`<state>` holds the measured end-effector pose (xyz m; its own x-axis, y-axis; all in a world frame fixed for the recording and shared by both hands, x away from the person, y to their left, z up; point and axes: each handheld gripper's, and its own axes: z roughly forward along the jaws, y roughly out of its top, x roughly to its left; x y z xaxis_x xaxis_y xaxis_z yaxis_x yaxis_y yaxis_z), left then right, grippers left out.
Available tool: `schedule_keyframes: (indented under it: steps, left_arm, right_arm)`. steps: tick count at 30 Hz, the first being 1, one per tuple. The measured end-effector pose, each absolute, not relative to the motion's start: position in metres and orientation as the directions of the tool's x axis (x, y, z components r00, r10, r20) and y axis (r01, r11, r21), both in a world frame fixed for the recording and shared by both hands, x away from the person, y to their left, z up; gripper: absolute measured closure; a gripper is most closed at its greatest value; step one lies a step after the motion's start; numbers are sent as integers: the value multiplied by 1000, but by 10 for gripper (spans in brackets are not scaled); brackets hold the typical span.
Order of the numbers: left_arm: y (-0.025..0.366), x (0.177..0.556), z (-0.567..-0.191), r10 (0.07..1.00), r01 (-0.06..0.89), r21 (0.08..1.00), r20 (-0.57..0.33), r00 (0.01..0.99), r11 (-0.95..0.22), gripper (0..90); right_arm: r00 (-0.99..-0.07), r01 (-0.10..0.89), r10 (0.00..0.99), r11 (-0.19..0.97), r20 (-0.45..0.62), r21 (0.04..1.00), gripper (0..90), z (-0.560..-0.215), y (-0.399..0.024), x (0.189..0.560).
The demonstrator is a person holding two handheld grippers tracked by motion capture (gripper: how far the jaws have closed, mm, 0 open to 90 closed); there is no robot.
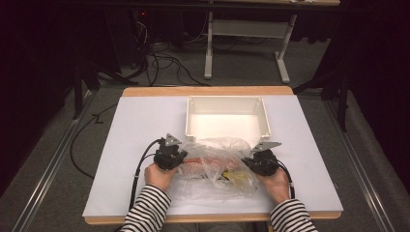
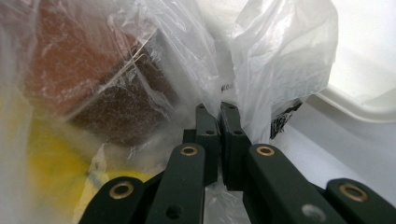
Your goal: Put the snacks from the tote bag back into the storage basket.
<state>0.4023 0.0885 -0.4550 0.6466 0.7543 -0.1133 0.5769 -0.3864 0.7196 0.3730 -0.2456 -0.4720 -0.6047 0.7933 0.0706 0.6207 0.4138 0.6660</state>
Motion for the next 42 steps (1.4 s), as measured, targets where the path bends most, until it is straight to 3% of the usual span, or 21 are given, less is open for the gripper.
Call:
schedule_keyframes:
  steps: [7,15,28,35,42]
  left_arm:
    - [89,402,-455,757,575,719,-104,645,-391,887]
    - [90,396,-449,757,540,747,-76,649,-388,881]
    - [92,395,-446,762,539,746,-67,645,-391,880]
    - [94,394,-445,766,537,750,-64,639,-385,863]
    - [97,392,-442,766,531,758,-66,640,-379,819]
  right_arm:
    - [-608,616,791,421,62,666,876,-471,-246,371]
    - [-599,556,800,381,38,739,668,-452,-252,354]
    - [-660,414,751,334,27,847,561,-409,-257,316]
    - [-726,398,686,366,45,841,469,-403,-237,307]
    - [-754,410,655,417,44,811,432,-413,-218,313]
